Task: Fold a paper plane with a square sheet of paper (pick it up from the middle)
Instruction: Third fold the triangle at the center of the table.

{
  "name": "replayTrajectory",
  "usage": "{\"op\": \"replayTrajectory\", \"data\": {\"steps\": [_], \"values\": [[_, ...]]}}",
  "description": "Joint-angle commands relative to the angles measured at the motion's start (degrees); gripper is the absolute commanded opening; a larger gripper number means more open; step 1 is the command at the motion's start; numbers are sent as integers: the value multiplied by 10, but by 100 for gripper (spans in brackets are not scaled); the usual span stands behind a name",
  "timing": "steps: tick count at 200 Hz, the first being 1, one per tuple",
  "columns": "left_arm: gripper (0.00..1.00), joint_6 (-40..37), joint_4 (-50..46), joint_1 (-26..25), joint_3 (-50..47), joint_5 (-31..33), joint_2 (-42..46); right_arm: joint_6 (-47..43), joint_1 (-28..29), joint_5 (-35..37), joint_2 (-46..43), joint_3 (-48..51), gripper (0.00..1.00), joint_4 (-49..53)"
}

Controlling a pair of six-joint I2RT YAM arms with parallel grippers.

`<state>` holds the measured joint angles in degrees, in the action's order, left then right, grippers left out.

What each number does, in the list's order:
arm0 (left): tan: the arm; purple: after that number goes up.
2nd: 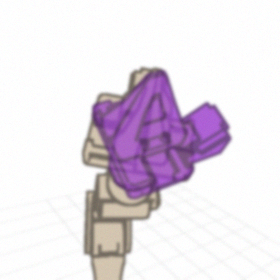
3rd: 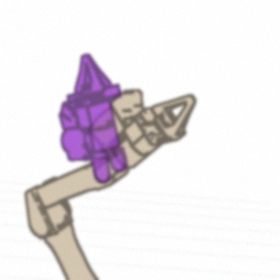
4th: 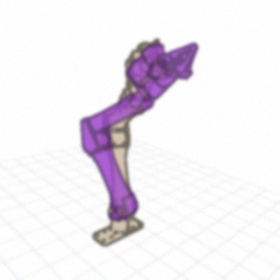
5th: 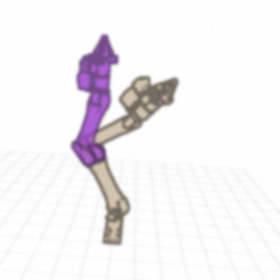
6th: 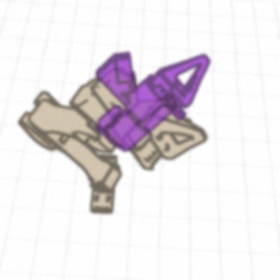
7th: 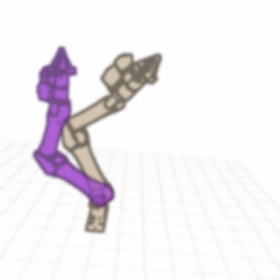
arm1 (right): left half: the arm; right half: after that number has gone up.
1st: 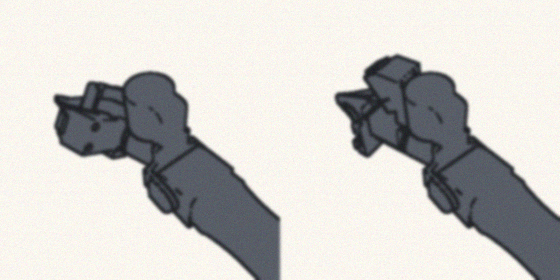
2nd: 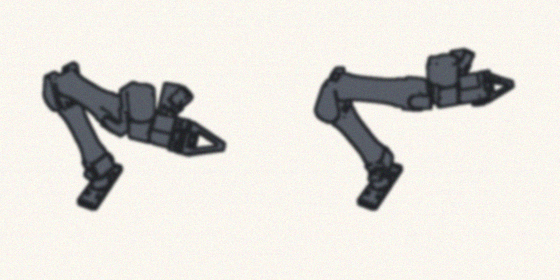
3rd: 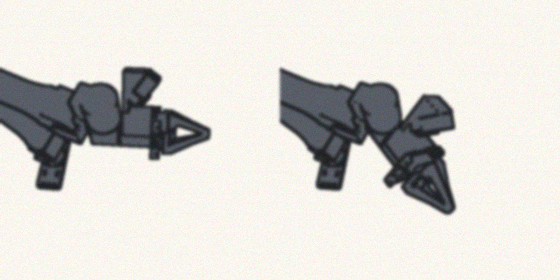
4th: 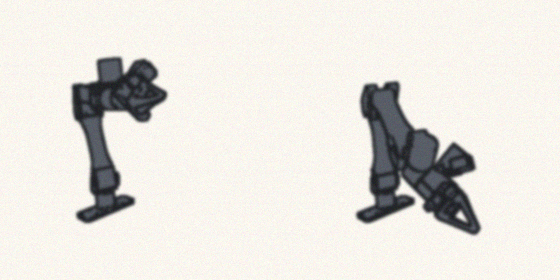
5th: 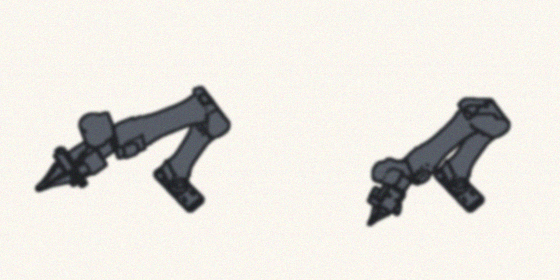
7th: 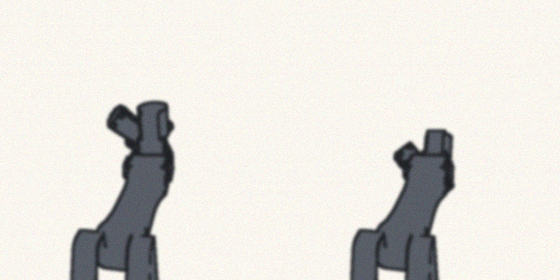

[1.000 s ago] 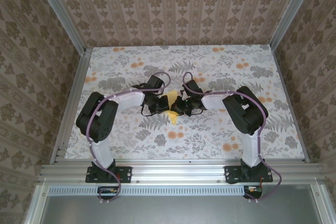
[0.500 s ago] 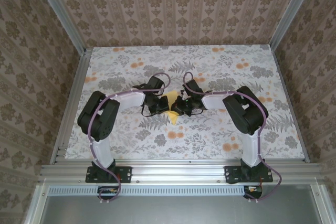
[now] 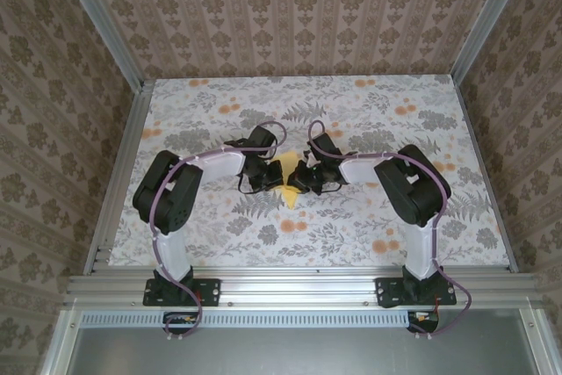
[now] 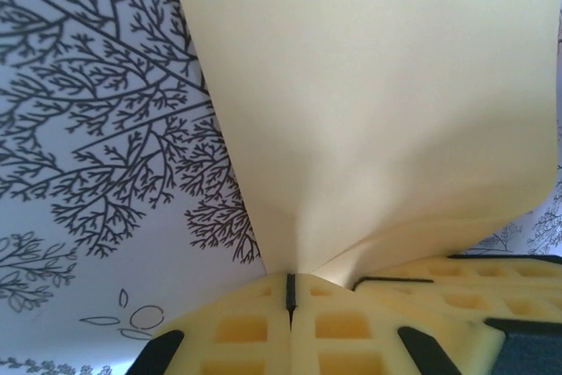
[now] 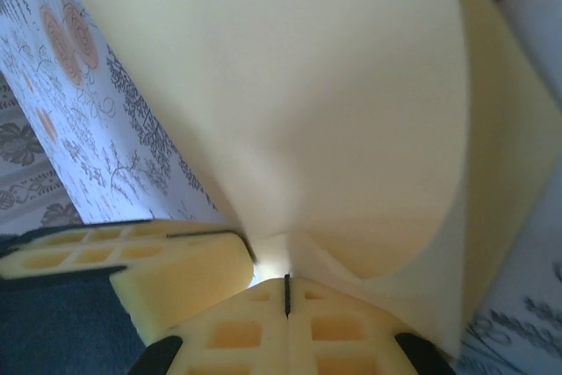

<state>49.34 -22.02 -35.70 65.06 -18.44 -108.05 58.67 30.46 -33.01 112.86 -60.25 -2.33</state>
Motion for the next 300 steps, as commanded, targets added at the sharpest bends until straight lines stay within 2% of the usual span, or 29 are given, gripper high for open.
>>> {"op": "replayTrajectory", "data": {"steps": [1, 81, 127, 186, 250, 300], "values": [[0, 1, -54, -9, -4, 31, -36, -15, -4, -31, -38, 18, 0, 23], [0, 1, -72, -16, 5, 45, -44, -63, 1, -95, -41, 68, 0, 40], [0, 5, -78, -18, 4, 52, -44, -75, 0, -90, -13, 62, 0, 43], [0, 8, -84, -19, 2, 59, -45, -112, 11, -114, -41, 62, 1, 37], [0, 12, -85, -20, 1, 61, -46, -159, 30, -78, -33, 53, 1, 91], [0, 17, -82, -21, -2, 61, -45, -205, 49, -16, -41, 31, 3, 158]]}}
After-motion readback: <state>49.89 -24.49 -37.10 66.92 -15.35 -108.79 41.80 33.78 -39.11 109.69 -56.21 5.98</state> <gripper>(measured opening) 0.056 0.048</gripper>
